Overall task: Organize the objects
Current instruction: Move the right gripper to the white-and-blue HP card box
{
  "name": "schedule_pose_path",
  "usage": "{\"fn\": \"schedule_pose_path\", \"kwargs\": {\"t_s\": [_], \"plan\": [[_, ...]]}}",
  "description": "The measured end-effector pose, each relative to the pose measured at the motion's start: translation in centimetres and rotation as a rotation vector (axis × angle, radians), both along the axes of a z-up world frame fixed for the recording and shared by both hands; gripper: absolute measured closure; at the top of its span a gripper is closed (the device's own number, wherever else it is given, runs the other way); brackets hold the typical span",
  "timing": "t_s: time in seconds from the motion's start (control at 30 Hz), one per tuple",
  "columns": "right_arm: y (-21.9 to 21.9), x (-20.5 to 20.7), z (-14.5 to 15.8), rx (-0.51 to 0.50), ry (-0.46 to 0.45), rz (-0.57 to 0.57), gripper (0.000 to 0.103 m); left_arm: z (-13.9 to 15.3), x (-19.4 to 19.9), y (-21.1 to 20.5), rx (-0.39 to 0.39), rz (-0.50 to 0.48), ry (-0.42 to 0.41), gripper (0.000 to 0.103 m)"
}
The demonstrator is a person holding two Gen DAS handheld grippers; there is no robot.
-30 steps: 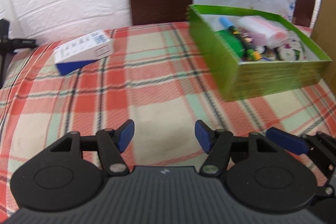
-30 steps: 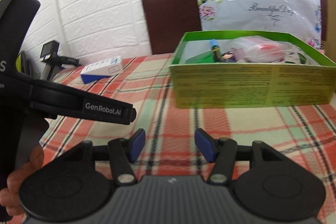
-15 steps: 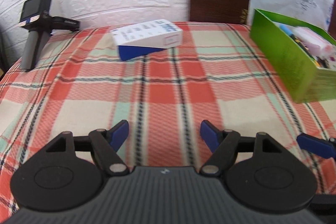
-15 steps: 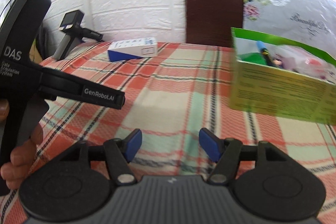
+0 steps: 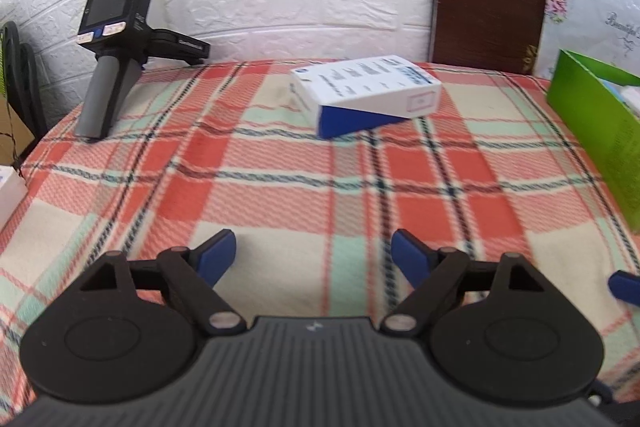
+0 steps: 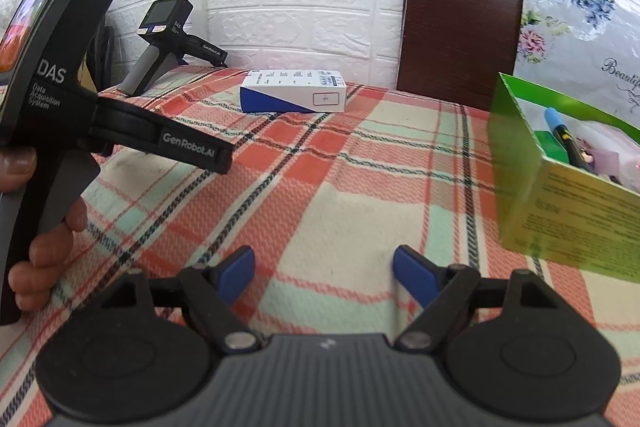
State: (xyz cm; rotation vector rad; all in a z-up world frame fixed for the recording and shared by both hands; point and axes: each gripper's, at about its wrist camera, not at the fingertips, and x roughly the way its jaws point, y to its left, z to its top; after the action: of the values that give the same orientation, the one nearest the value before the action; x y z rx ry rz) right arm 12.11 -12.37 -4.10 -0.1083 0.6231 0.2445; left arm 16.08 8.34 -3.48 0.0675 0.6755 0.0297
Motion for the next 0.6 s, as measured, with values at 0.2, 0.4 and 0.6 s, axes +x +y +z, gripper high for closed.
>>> {"fn": "schedule_pose_path", "kwargs": {"t_s": [0.2, 0.4, 0.6], "plan": [[0.7, 2.3, 0.0, 0.002, 0.012, 0.010, 0.021, 0.1, 1.2, 4.6, -0.048, 0.089, -0.017, 0.008], [2.1, 5.7, 0.6, 0.008, -0.001, 0.042, 0.014, -0.7, 0.8, 9.9, -0.330, 0.236, -0.059, 0.008], [4.2, 11.6, 3.1, -0.002, -0.146, 0.055, 0.006, -1.0, 0.4, 9.5, -0.339, 0.220, -0.100, 0.007]]}}
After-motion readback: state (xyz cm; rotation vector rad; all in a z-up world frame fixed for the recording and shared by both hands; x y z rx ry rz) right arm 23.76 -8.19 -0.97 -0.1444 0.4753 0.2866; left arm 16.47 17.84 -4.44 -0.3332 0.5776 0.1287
